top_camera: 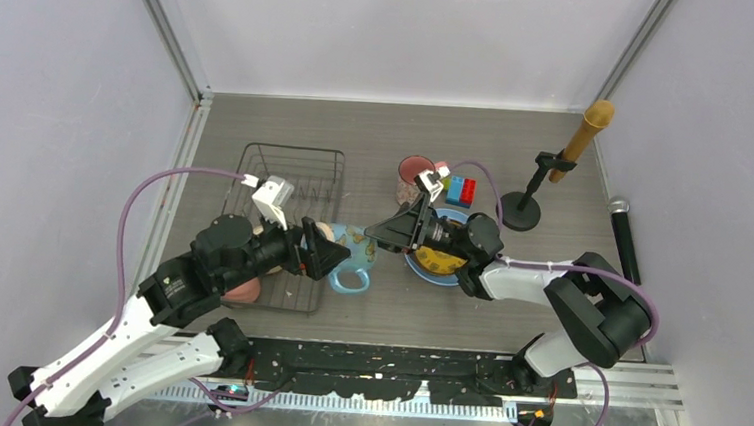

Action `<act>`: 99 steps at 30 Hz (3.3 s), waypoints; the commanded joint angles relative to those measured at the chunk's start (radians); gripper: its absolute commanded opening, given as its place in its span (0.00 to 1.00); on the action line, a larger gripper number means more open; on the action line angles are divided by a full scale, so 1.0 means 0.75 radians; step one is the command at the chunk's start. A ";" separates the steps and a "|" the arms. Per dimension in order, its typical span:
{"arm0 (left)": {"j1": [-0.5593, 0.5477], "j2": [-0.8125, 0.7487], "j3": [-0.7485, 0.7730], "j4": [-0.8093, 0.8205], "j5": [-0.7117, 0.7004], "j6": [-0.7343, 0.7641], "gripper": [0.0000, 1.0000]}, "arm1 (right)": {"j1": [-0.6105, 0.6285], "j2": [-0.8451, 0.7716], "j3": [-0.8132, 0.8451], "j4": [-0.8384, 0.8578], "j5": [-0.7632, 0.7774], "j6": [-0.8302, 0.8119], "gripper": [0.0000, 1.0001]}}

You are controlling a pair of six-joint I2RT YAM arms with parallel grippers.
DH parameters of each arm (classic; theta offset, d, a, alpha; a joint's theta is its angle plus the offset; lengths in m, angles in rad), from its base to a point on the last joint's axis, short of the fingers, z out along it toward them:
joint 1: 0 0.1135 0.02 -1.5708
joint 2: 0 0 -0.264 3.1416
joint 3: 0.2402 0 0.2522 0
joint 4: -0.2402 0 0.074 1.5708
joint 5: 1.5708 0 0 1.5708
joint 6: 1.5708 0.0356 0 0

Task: Unload the mixed dishes from the dish rack
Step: Place the cup at the center of the board.

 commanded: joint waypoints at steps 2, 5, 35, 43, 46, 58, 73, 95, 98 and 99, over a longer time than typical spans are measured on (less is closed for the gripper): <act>-0.005 -0.073 0.084 0.162 -0.079 0.037 0.00 | 0.008 -0.062 -0.019 0.090 -0.047 -0.006 0.85; -0.005 -0.073 0.100 0.156 -0.093 0.049 0.00 | 0.008 -0.063 -0.019 0.078 -0.069 -0.003 0.85; -0.005 0.001 0.024 0.349 -0.008 -0.046 0.04 | 0.025 -0.241 -0.001 0.103 -0.101 0.033 0.21; -0.005 0.005 0.022 0.313 -0.025 -0.050 0.52 | 0.028 -0.251 0.012 0.100 -0.118 0.034 0.01; -0.005 0.000 0.027 0.258 -0.095 -0.059 0.87 | 0.028 -0.273 0.014 0.070 -0.119 0.007 0.01; -0.005 0.019 0.080 -0.220 -0.527 -0.207 1.00 | 0.028 -0.748 0.127 -1.378 0.242 -0.792 0.01; -0.005 0.091 0.102 -0.475 -0.738 -0.302 1.00 | 0.028 -0.867 0.423 -2.367 0.930 -1.168 0.01; -0.005 0.077 0.077 -0.827 -0.946 -0.513 1.00 | 0.172 -0.154 0.930 -2.406 1.081 -1.308 0.01; -0.005 0.048 0.072 -0.836 -0.942 -0.515 1.00 | 0.199 -0.070 1.010 -2.416 1.121 -1.340 0.01; -0.005 0.042 0.076 -0.842 -0.945 -0.513 1.00 | 0.207 -0.028 1.026 -2.415 1.148 -1.357 0.01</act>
